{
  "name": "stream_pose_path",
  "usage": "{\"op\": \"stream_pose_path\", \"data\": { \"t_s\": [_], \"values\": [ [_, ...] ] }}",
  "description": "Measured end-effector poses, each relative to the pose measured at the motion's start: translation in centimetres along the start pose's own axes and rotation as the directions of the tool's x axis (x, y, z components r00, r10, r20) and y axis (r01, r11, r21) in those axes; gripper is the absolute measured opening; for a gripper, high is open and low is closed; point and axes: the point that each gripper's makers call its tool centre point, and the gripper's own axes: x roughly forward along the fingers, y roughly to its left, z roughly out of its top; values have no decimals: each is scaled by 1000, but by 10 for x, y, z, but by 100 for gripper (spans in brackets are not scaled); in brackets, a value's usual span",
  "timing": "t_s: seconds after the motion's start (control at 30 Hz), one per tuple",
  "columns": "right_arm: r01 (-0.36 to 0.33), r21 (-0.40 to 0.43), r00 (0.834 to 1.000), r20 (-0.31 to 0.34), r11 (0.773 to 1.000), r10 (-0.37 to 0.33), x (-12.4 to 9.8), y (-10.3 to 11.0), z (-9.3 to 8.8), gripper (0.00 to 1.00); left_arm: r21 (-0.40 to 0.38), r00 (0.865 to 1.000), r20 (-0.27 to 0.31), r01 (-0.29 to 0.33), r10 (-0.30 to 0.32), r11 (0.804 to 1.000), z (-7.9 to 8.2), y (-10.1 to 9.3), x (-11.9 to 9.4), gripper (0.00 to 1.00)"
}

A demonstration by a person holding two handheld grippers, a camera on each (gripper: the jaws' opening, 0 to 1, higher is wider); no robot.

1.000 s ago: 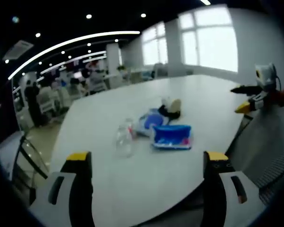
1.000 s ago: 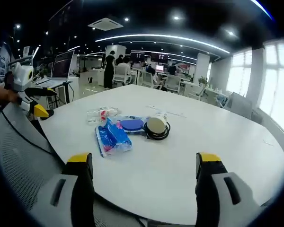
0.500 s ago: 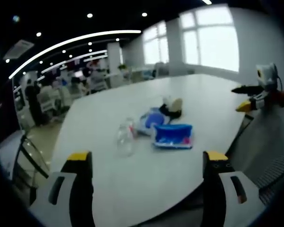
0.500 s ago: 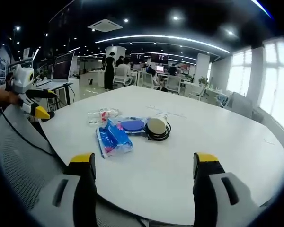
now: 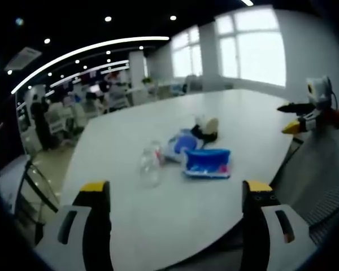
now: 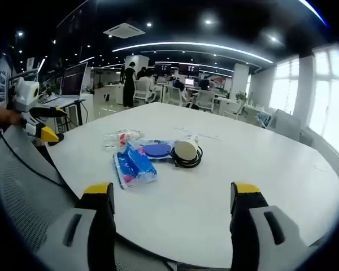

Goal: Arrange the tabletop items into an orderly group along one side of the table until the central work area is clear of visible clutter.

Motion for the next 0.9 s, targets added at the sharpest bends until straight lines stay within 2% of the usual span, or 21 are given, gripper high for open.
{"op": "stream_pose_path", "data": {
  "t_s": [0.9],
  "values": [
    [8, 16, 1000, -2, 1000, -8, 0, -1, -1, 83, 2, 1000, 8, -12, 12, 1000, 0, 5, 0, 96]
  ]
}}
